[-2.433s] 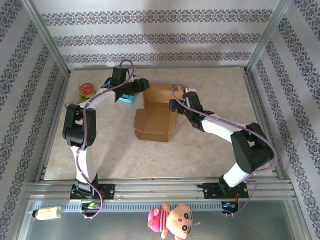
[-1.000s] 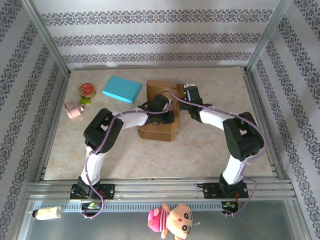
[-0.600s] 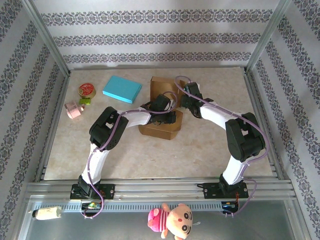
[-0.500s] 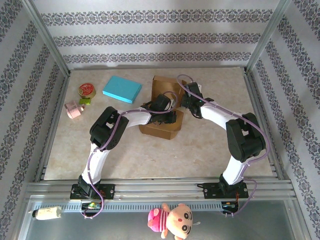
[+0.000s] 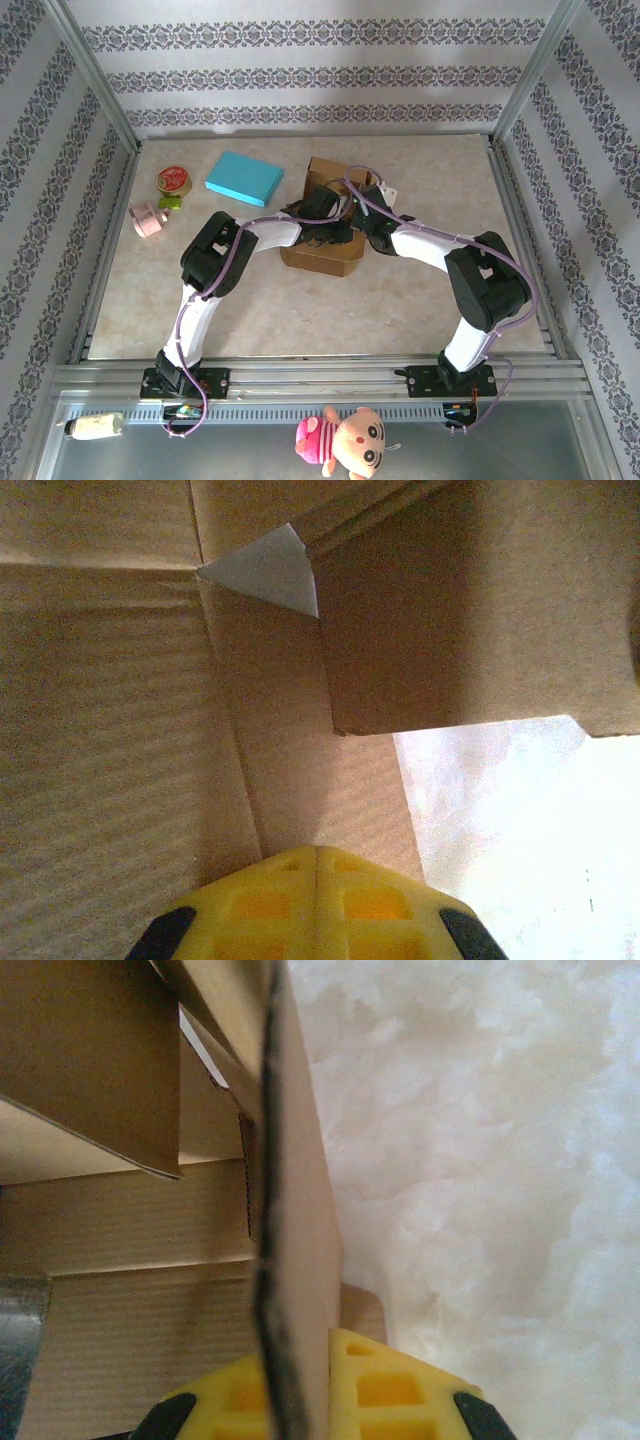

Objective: Fold the paper box

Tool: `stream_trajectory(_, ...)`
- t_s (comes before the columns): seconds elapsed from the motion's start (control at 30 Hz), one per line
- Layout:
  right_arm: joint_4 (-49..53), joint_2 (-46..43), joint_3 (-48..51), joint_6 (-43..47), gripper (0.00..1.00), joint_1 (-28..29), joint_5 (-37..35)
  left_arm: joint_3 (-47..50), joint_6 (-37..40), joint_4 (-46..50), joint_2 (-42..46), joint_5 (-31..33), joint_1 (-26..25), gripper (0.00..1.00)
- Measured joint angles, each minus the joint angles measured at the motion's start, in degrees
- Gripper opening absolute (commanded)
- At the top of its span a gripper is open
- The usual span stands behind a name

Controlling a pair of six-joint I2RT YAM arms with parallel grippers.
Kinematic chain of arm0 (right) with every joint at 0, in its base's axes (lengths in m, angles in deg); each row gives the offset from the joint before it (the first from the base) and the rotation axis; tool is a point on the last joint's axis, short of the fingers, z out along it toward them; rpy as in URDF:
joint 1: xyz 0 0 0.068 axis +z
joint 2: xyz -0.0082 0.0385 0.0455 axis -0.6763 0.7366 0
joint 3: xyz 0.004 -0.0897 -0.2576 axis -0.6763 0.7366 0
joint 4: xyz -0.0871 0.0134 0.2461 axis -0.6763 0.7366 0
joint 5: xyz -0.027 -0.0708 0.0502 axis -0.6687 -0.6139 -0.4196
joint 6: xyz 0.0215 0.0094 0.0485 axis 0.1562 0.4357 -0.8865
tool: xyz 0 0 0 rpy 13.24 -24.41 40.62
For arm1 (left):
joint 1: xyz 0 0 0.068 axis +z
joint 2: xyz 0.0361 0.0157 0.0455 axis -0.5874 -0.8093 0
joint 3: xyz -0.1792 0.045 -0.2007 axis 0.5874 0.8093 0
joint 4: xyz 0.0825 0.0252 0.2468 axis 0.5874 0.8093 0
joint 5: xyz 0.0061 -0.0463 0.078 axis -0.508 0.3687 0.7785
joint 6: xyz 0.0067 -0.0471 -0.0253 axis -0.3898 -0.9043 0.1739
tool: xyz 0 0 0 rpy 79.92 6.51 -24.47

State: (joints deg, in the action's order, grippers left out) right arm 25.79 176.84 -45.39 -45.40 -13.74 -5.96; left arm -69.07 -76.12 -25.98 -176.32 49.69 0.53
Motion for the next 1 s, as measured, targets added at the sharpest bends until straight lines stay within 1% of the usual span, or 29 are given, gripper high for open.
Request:
stream_trajectory(0.07,-0.5,0.0,0.3,0.0,0.07,0.2,-0.8,0.2,-0.4,-0.4,0.0,-0.2,0.1,0.11)
stream_trajectory(0.1,-0.7,0.0,0.4,0.0,0.07,0.3,-1.2,0.7,-0.7,-1.1,0.3,-0.4,0.1,0.18)
stream_trajectory(0.17,-0.9,0.0,0.6,0.0,0.07,0.3,-1.6,2.4,-1.6,-3.3,1.4,-0.6,0.2,0.25)
stream_trajectory(0.33,-0.6,0.0,0.6,0.5,0.07,0.3,-1.8,9.8,-3.4,-5.4,8.6,1.2,0.3,0.46)
stream_trajectory(0.37,-0.5,0.0,0.6,0.5,0.07,0.3,-1.8,11.3,-3.7,-5.8,10.3,2.0,0.3,0.48)
stream_trajectory(0.5,-0.2,0.0,0.5,1.0,0.07,0.3,-2.0,17.7,-4.5,-7.3,19.6,6.1,0.8,0.48)
stream_trajectory(0.6,0.0,0.0,0.3,1.8,0.07,0.7,-2.1,19.6,-5.4,-6.4,26.4,9.4,3.0,0.50)
stream_trajectory(0.7,0.2,0.0,0.2,2.4,0.07,1.0,-2.6,16.9,-6.1,-3.1,31.0,11.5,7.5,0.55)
stream_trajectory(0.77,0.7,0.0,0.0,3.2,0.08,1.3,-2.8,12.6,-6.3,-0.7,31.5,11.7,10.9,0.61)
stream_trajectory(0.83,1.0,0.0,-0.1,3.8,0.08,1.5,-3.2,8.1,-6.2,1.1,30.9,11.4,14.0,0.69)
stream_trajectory(0.93,1.4,0.0,-0.3,5.0,0.07,1.7,-3.5,0.4,-5.2,4.8,27.7,8.3,16.2,0.81)
stream_trajectory(1.0,1.7,0.0,-0.4,5.6,0.08,1.8,-3.7,-5.7,-4.0,7.6,23.6,4.6,16.4,0.83)
